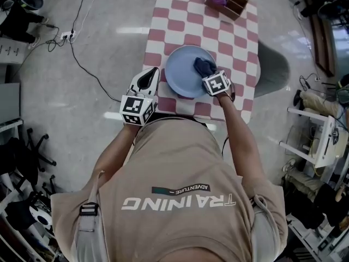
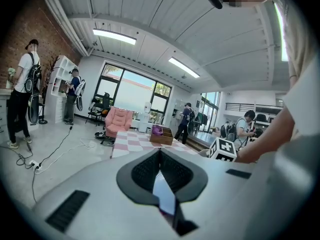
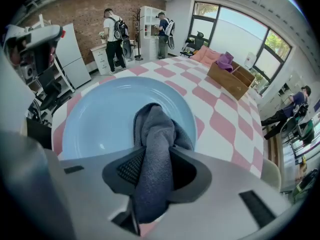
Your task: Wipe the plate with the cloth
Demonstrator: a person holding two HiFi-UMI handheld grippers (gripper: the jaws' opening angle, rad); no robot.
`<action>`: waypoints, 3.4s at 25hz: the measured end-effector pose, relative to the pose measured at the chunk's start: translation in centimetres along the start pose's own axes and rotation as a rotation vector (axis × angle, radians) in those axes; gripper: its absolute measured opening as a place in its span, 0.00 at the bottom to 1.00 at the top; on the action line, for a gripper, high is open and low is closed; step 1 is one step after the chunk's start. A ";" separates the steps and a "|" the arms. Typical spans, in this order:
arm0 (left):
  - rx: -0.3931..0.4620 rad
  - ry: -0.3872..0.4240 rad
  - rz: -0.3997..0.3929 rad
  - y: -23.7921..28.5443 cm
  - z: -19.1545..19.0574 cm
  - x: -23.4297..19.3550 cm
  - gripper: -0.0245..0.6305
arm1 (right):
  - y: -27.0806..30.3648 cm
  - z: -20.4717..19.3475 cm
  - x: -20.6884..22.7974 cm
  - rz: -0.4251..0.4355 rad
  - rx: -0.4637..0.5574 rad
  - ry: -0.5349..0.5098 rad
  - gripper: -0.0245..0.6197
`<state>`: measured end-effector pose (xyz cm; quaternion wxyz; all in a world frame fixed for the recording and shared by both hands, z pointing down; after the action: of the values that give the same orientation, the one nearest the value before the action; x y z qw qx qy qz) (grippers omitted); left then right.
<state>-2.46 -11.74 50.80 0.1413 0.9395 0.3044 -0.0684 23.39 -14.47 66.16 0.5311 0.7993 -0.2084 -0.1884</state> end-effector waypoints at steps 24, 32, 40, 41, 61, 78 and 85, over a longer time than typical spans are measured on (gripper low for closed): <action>-0.012 -0.043 0.094 -1.7 -2.2 0.5 0.06 | -3.1 3.5 -15.5 0.424 0.295 -0.386 0.25; -0.003 -0.073 0.161 -3.3 -2.4 -1.5 0.06 | -1.4 7.1 -16.8 0.439 0.263 -0.484 0.25; 0.016 -0.085 0.209 -3.7 -1.8 -3.1 0.06 | 0.4 11.3 -14.9 0.373 0.245 -0.535 0.25; 0.014 -0.087 0.210 -3.9 -1.8 -3.2 0.06 | 0.6 12.0 -14.3 0.352 0.246 -0.524 0.25; -0.036 -0.040 0.104 -2.8 -1.5 -2.2 0.06 | 0.4 7.3 5.0 -0.062 0.112 -0.079 0.25; -0.094 0.018 -0.118 2.4 -2.2 2.7 0.06 | -5.0 -4.4 -0.7 -0.018 0.161 0.125 0.25; -0.077 0.007 -0.103 2.1 -2.0 2.3 0.06 | -5.7 -5.2 -5.5 0.076 0.188 0.219 0.25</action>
<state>0.71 -11.47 52.63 0.1727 0.9167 0.3552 -0.0604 22.25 -5.58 63.14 0.4801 0.8529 -0.1964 -0.0596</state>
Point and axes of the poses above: the fingertips, and each gripper's own axes: y forward along the fingers, x to its right, z out of its top, the point moved 4 cm from there along -y, backward along the fingers, and after that the axes turned 2 degrees about y, right-handed, at the moved point
